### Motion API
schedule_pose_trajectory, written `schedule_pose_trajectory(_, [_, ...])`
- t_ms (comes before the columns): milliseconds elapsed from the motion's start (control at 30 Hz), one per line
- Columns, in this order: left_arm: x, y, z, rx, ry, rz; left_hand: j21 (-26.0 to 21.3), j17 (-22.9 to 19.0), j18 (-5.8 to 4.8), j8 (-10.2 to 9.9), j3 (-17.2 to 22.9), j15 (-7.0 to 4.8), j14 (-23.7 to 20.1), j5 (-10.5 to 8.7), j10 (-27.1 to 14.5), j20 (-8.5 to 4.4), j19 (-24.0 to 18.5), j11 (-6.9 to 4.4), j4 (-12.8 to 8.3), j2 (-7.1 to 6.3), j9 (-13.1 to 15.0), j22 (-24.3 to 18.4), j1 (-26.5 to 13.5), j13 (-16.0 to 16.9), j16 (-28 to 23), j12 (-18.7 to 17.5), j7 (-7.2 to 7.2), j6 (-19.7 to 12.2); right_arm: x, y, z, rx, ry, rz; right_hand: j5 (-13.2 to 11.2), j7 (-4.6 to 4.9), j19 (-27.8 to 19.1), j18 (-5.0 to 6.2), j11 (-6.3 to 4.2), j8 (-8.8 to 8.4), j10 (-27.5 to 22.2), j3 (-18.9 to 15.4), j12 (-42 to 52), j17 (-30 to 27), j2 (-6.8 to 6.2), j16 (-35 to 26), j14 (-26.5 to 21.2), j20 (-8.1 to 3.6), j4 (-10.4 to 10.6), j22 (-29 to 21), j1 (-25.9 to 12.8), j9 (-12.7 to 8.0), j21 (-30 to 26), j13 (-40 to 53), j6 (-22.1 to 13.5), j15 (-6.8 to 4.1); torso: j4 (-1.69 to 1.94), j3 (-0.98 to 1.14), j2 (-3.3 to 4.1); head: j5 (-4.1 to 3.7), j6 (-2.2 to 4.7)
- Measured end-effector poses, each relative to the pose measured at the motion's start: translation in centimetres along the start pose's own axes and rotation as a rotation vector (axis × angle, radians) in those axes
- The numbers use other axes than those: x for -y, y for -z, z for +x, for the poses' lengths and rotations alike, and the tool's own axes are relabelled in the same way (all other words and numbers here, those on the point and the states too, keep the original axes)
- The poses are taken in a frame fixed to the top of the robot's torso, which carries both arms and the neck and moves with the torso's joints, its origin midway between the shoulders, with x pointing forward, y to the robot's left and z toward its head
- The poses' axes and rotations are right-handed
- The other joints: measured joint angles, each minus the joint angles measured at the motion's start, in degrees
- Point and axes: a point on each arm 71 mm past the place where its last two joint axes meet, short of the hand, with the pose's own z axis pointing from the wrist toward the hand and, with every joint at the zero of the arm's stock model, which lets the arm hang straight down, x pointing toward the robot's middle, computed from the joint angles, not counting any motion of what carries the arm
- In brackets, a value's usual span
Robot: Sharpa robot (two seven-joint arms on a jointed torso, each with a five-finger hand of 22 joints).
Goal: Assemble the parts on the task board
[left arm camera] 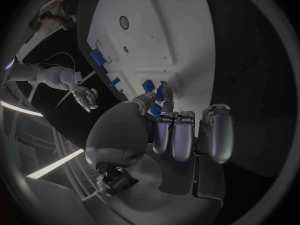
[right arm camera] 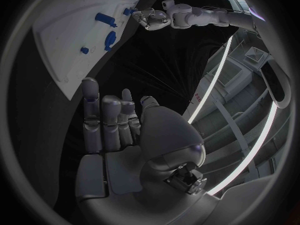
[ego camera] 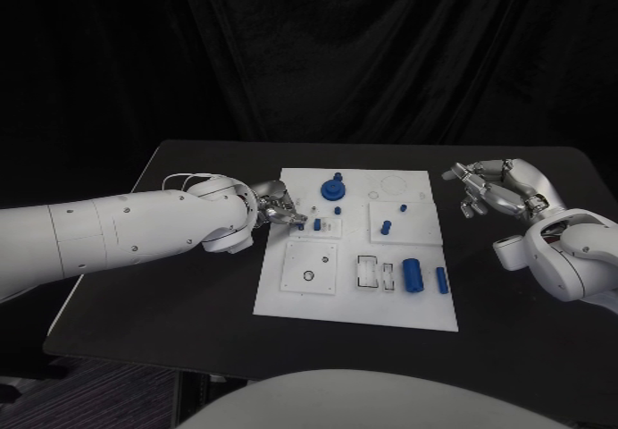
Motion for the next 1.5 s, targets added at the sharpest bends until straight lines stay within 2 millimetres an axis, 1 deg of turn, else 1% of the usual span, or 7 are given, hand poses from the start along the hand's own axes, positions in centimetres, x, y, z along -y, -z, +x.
schedule_pose_trajectory(167, [-0.02,-0.13,0.06,0.0,0.0,-0.001,0.0,0.0,0.0,0.0,-0.2,0.0,0.0,0.0,0.0,0.0,0.0,0.0,0.2,0.0,0.0,0.0,0.0,0.0,0.0,0.0,0.0,0.0,-0.01,-0.02,0.05,-0.001,0.0,0.0,0.0,0.0,0.0,0.0,0.0,0.0,0.0,0.0,0.0,0.0,0.0,0.0,0.0,0.0,0.0,0.0,0.0,0.0,0.0,0.0,0.0,0.0,-0.02,0.0,0.01,0.04,0.0])
schedule_pose_trajectory(267, [-0.07,-0.18,0.08,0.0,0.0,-0.002,0.0,0.0,-0.01,0.0,-0.3,0.0,0.0,-0.27,0.0,0.0,0.0,0.0,0.3,0.3,0.0,0.0,-0.3,0.0,0.0,0.0,0.0,0.0,0.0,-0.02,0.07,-0.001,-0.001,0.0,0.0,0.0,0.0,0.0,0.0,0.0,0.0,0.0,0.0,0.0,0.0,0.0,0.0,0.0,0.0,0.0,0.0,0.0,0.0,0.0,0.0,0.0,-0.01,0.0,0.04,0.04,0.0])
schedule_pose_trajectory(400, [-0.16,-0.23,0.15,0.0,0.001,-0.003,0.0,0.0,-0.01,0.0,-0.4,0.0,0.0,-1.33,0.0,0.0,0.0,0.0,0.7,0.07,0.0,0.0,-0.5,0.0,0.0,0.0,0.0,0.0,-0.01,-0.04,0.11,-0.002,-0.001,0.0,0.0,0.0,0.0,0.0,0.0,0.0,0.0,0.0,0.0,0.0,0.0,0.0,0.0,0.0,0.0,0.0,0.0,0.0,0.0,0.0,0.0,0.0,0.0,0.0,0.07,0.1,0.0])
schedule_pose_trajectory(600, [-0.32,-0.3,0.19,0.0,0.001,-0.007,0.0,0.0,-0.01,0.0,-0.4,0.0,0.0,-1.59,0.0,0.21,-0.2,0.0,0.7,0.07,0.0,0.0,-0.5,0.0,0.0,0.0,0.0,0.0,-0.01,-0.05,0.17,-0.003,-0.002,-0.001,0.0,0.0,0.0,0.0,0.0,0.0,0.0,0.3,0.0,0.0,0.0,0.0,0.0,0.0,0.0,0.0,0.0,0.0,0.0,0.0,0.0,0.0,0.02,0.0,0.08,0.18,0.0])
schedule_pose_trajectory(1200, [-0.52,-0.35,0.44,-0.021,-0.006,-0.013,0.0,0.0,-0.02,0.0,-0.4,0.0,0.0,-1.59,0.0,0.21,-0.2,0.0,0.7,0.07,0.1,0.0,-0.5,0.0,0.0,0.0,0.0,0.0,0.09,0.02,0.15,-0.004,-0.002,0.005,0.0,0.0,0.0,0.0,0.0,0.0,0.0,0.3,0.0,0.0,0.0,0.0,0.0,0.0,0.0,0.0,0.0,0.0,0.0,0.0,0.0,0.0,0.03,0.01,0.07,0.25,0.0])
schedule_pose_trajectory(1433, [-0.49,-0.39,0.47,-0.023,-0.008,-0.011,-0.1,0.0,-0.02,0.0,-0.4,0.0,0.0,-1.59,0.0,0.21,-0.2,0.0,0.7,0.06,0.1,0.0,-0.5,0.0,0.0,0.0,0.0,0.0,0.13,0.03,0.17,-0.004,-0.002,0.009,0.0,0.0,0.0,0.0,0.0,0.0,0.0,0.5,0.0,-0.1,0.23,0.0,0.0,0.0,-0.2,0.0,0.2,0.0,0.0,-0.1,0.0,0.0,0.03,0.01,0.05,0.23,0.0])
schedule_pose_trajectory(1500, [-0.49,-0.41,0.47,-0.023,-0.008,-0.01,-0.4,0.0,-0.01,0.0,-0.4,0.0,0.0,-1.59,0.0,0.0,-0.4,0.0,0.7,0.06,0.1,0.0,-0.5,0.0,0.0,0.0,0.0,0.0,0.14,0.03,0.17,-0.005,-0.002,0.01,0.0,0.0,-0.1,0.0,0.0,0.0,0.0,0.7,0.0,-0.1,0.04,0.0,0.0,-0.15,-0.1,0.0,0.4,0.0,0.0,-0.1,0.0,0.0,0.03,0.0,0.04,0.23,0.0])
